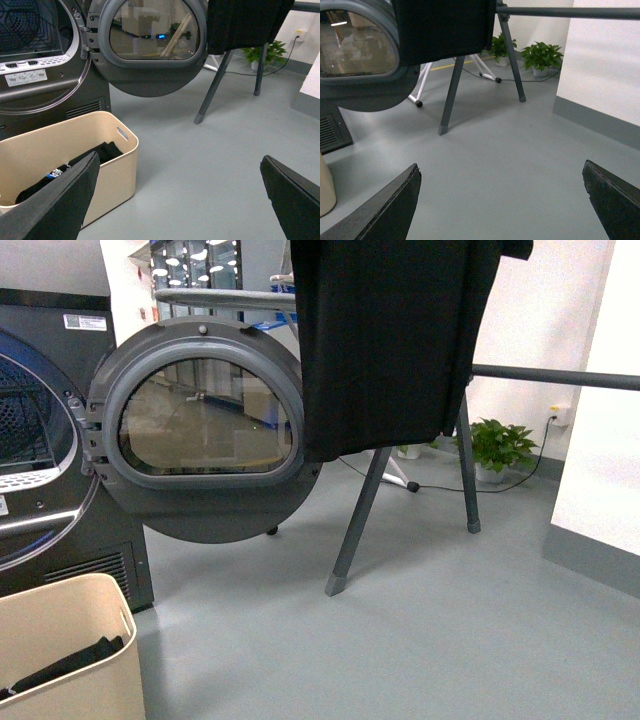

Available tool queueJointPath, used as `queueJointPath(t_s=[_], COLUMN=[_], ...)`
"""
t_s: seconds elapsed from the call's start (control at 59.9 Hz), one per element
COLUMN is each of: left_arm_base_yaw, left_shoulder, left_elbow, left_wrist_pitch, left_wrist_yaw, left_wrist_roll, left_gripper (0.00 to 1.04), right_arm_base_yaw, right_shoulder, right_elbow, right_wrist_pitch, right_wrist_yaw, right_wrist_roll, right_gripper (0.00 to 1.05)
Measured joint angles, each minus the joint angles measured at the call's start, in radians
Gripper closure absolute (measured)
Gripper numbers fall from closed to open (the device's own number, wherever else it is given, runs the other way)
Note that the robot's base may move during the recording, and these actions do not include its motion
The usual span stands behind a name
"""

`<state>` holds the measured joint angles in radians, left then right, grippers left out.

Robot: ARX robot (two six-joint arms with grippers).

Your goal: Move hamper under clothes hanger

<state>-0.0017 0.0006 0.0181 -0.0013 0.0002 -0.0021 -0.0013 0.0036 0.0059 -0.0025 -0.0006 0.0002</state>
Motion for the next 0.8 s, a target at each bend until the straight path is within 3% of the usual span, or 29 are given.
queueJointPath(t_s=[0.802], left_arm_base_yaw=[0.0], left_shoulder=[0.002], left_elbow=[0.0], left_wrist_pitch=[0.0], left_wrist_yaw=[0.0], left_wrist_roll=[0.0], left_gripper=[0.07], right_arm_base_yaw=[0.0], right_shoulder=[0.0], right_elbow=[0.0], right_wrist_pitch=[0.0], right_wrist_yaw=[0.0], right_wrist_roll=[0.0], right_gripper=[0.08])
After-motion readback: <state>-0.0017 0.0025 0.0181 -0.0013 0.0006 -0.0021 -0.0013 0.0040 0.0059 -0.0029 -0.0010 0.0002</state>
